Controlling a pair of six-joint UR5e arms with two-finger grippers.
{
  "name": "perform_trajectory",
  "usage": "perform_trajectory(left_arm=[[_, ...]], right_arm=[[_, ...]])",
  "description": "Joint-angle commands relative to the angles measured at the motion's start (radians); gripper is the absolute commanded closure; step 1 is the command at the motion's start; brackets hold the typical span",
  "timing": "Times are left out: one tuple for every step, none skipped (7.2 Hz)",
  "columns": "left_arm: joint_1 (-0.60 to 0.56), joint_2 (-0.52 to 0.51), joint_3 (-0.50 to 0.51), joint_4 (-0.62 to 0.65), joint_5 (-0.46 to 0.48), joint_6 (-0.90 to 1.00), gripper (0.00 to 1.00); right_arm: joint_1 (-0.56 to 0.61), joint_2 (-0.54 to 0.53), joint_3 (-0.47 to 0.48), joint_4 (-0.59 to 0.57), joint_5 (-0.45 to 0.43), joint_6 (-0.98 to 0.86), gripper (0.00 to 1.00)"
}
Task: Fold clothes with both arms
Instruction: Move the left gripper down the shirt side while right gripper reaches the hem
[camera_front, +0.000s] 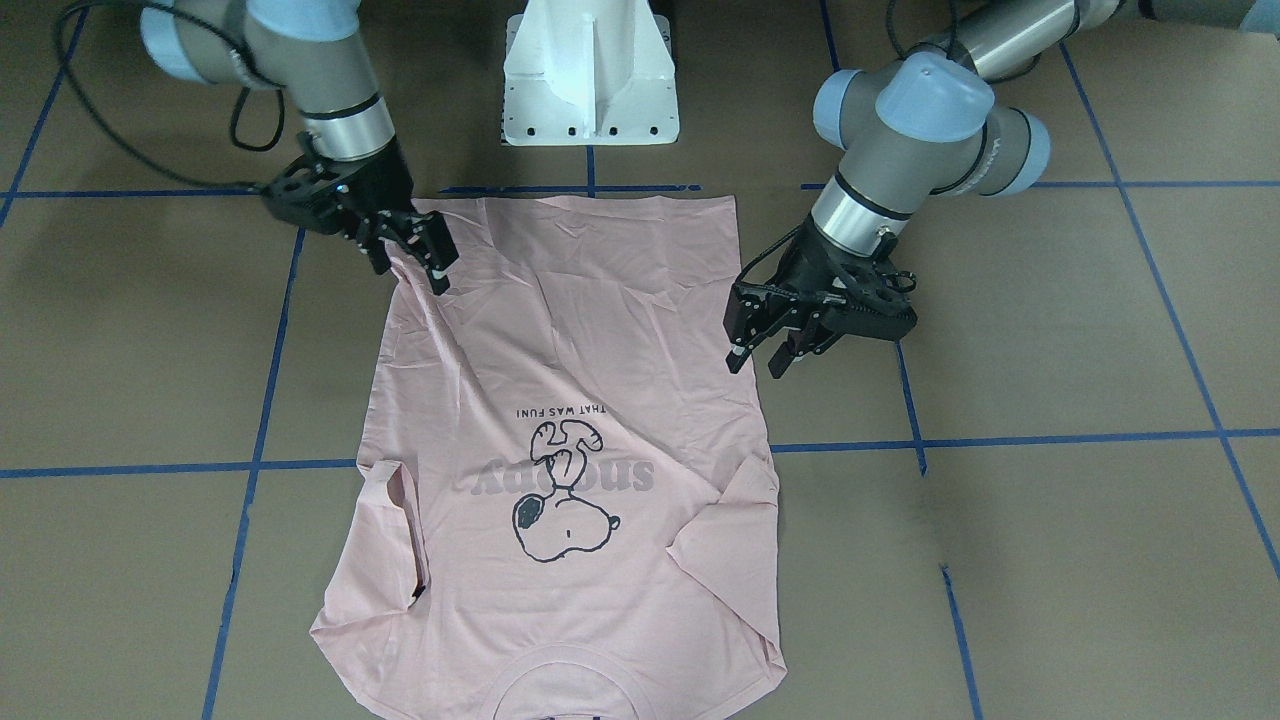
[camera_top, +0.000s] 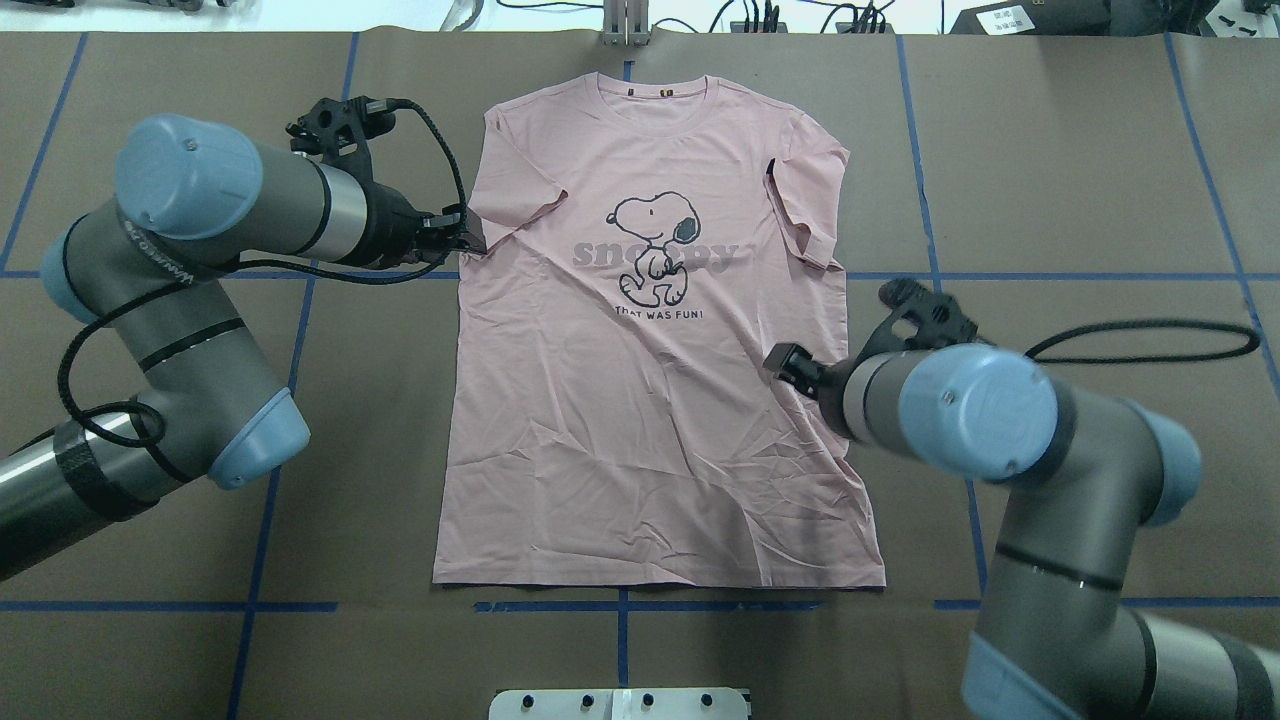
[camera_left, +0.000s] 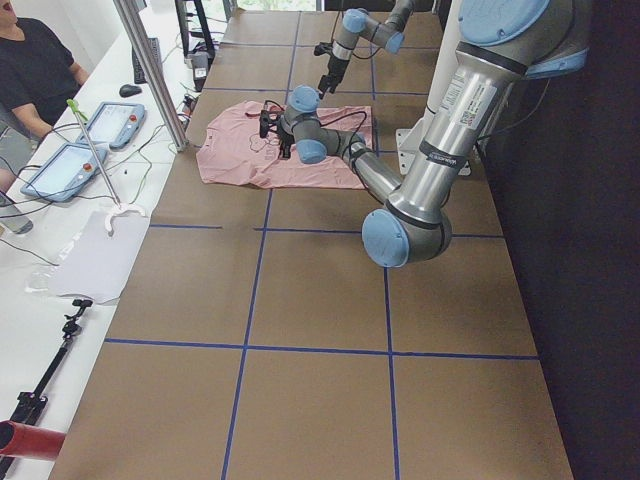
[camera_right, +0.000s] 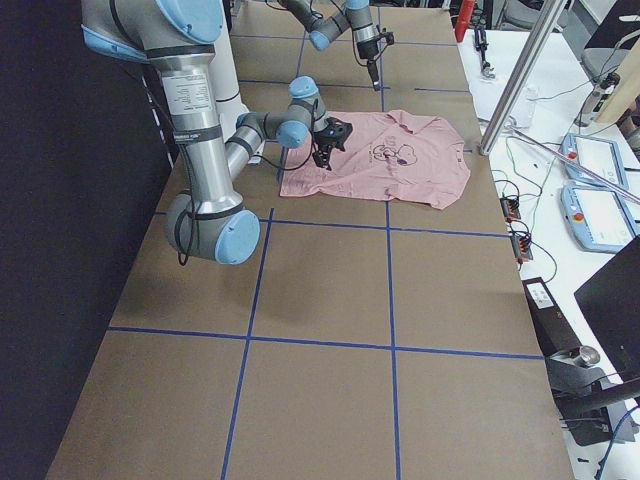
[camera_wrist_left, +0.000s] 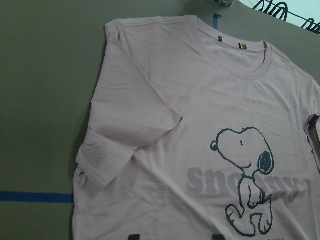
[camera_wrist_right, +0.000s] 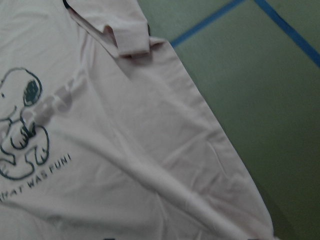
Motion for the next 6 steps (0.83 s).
perform_trajectory(left_arm=[[-0.001,0.025,-0.015,-0.005,-0.006,-0.004,0.41],[-0.001,0.024,-0.007,-0.007,-0.004,-0.007,0.41],[0.001,0.024,-0.007,-0.007,-0.004,-0.01,0.4],[0.001,0.024,-0.008,-0.007,-0.004,-0.012,0.4],[0.001,0.024,-0.007,-0.007,-0.004,-0.012,0.39],[0.004,0.021,-0.007,-0.007,-0.004,-0.013,0.39]], right_arm=[[-0.174,-0.01,0.046,-0.152,-0.107,0.154,0.13],[-0.198,-0.019,0.045,-0.195,-0.11,0.212,0.18],[-0.215,-0.047,0.043,-0.196,-0.107,0.229,0.21],[-0.221,-0.074,0.043,-0.197,-0.104,0.232,0.23],[-0.226,-0.102,0.042,-0.197,-0.102,0.232,0.25],[-0.235,-0.122,0.04,-0.196,-0.102,0.235,0.26]])
